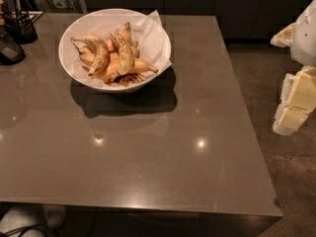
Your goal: Pick banana from white bowl
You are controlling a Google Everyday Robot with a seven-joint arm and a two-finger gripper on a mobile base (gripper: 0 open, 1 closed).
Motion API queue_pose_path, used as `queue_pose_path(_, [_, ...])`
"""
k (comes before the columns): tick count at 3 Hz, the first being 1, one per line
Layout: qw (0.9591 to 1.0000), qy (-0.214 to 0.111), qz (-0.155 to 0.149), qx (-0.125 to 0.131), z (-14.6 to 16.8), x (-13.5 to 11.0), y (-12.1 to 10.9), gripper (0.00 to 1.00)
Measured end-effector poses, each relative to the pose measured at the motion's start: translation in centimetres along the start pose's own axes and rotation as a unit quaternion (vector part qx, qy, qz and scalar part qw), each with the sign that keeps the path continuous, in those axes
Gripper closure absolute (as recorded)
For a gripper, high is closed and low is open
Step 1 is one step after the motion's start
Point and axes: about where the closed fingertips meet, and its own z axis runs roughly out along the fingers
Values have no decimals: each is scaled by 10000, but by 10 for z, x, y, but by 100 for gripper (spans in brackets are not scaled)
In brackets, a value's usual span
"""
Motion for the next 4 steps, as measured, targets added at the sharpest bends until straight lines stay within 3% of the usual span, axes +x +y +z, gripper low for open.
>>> queue_pose_path(1, [10000, 0, 0, 0, 0, 0, 0, 0])
queue_pose_path(2, [9996, 181, 216, -34, 2, -3, -3, 0])
queue_pose_path(3, [9952, 608, 763, -25, 8, -16, -21, 0])
queue_pose_path(4, [9902, 803, 1139, 112, 13, -36, -48, 0])
